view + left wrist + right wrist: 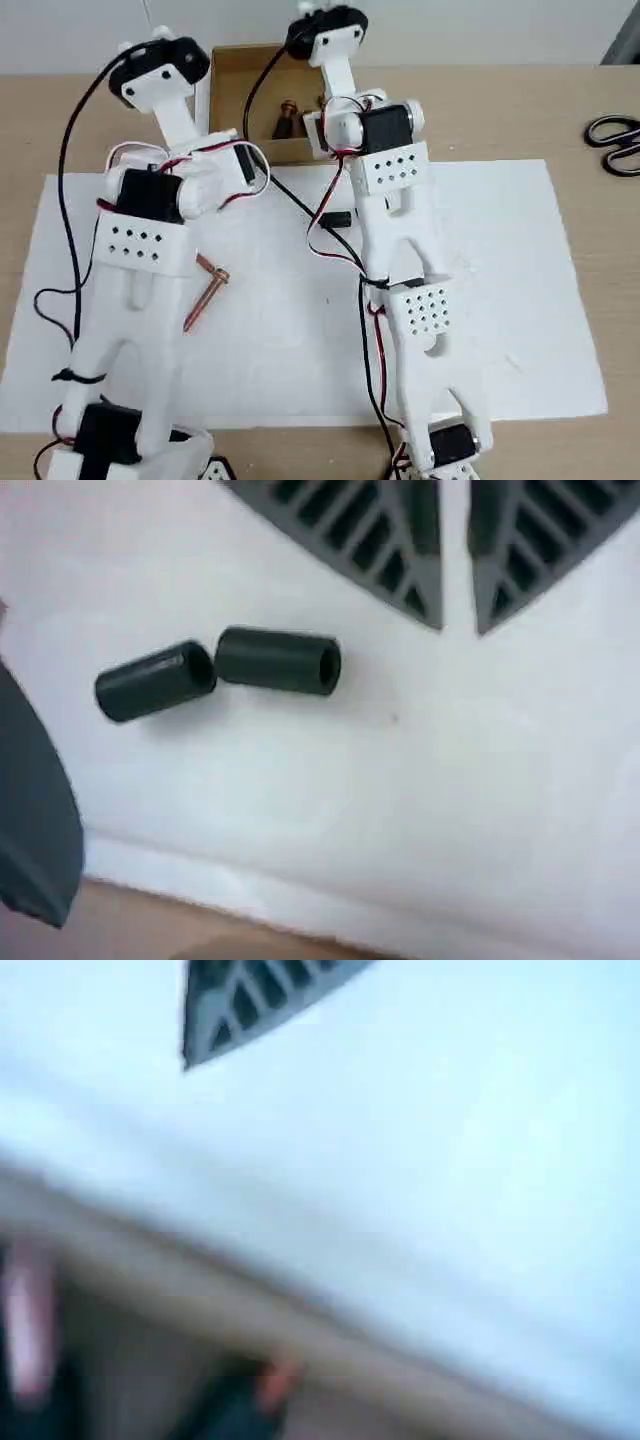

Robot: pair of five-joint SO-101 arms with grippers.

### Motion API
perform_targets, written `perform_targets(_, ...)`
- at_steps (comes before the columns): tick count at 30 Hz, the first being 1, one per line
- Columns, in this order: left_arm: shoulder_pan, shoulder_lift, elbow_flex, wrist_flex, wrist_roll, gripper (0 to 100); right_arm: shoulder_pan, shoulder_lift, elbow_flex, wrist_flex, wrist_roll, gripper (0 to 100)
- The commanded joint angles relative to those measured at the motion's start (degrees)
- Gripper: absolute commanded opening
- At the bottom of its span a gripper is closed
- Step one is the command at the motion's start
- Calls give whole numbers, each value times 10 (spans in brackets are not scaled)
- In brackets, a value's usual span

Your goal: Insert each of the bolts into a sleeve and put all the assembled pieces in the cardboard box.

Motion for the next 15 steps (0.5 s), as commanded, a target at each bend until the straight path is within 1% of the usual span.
perform_targets(1, -1, -27, -22, 34, 4, 6, -4, -42, -27, 23, -10, 180)
perform_targets(8, -9, -27, -22, 98, 4, 6, -8, -51, -6, 29, -24, 180)
perform_targets(11, -30, -27, -22, 100, 4, 6, -8, -83, 64, 32, -22, 180)
perform_targets(13, -47, -27, -22, 100, 4, 6, -13, -124, 147, 32, 6, 180)
perform_targets(15, -61, -27, -22, 100, 4, 6, -24, -181, 254, 30, 77, 180)
